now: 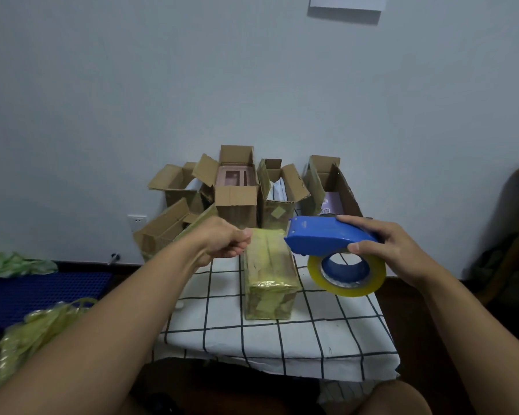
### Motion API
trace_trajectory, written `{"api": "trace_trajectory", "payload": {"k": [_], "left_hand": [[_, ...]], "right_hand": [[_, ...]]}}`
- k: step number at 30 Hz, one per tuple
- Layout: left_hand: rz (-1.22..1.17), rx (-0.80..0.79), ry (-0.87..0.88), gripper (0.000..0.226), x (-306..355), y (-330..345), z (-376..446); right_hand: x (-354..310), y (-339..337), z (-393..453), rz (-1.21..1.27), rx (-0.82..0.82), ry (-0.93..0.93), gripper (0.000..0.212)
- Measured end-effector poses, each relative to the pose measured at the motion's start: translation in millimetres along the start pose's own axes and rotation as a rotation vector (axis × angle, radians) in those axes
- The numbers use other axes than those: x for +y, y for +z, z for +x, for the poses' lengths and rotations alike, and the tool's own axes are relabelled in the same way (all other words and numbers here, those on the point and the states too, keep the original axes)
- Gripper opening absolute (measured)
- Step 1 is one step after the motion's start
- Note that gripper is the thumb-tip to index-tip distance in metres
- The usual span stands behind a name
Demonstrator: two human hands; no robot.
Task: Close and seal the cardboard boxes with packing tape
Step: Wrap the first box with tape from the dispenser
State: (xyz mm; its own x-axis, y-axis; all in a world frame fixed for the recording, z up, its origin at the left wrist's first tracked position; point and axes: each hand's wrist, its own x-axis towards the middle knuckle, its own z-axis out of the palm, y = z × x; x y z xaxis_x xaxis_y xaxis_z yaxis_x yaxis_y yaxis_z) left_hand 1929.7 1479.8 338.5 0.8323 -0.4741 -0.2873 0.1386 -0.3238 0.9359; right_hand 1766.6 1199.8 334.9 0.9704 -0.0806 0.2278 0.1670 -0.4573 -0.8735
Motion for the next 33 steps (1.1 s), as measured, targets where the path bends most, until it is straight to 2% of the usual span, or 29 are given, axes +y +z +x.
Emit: {"api": "trace_trajectory", "payload": {"k": [10,17,24,33], "left_hand": [[0.095,0.144,0.07,0.025,-58.4,28.8,-6.8],[-0.078,0.212,0.036,0.01,-69.3,43.5,-10.7],[-0.051,0.254,0.062,0.009,-75.3,50.2,-17.2],[-0.003,0.329,0.082,0.006,-86.9,51.6,-18.5]], "right_hand": [[19.9,-9.5,4.1,-0.167,-0.197,0.084,0.056],[27.6,-6.5,0.9,-0.16,-0.108,0.066,0.053],[29.1,-2.7,4.3,-0.168,-0.094,0.045,0.038],[31.5,-1.5,5.6,-0.19,-0.265,0.105,0.063]]}}
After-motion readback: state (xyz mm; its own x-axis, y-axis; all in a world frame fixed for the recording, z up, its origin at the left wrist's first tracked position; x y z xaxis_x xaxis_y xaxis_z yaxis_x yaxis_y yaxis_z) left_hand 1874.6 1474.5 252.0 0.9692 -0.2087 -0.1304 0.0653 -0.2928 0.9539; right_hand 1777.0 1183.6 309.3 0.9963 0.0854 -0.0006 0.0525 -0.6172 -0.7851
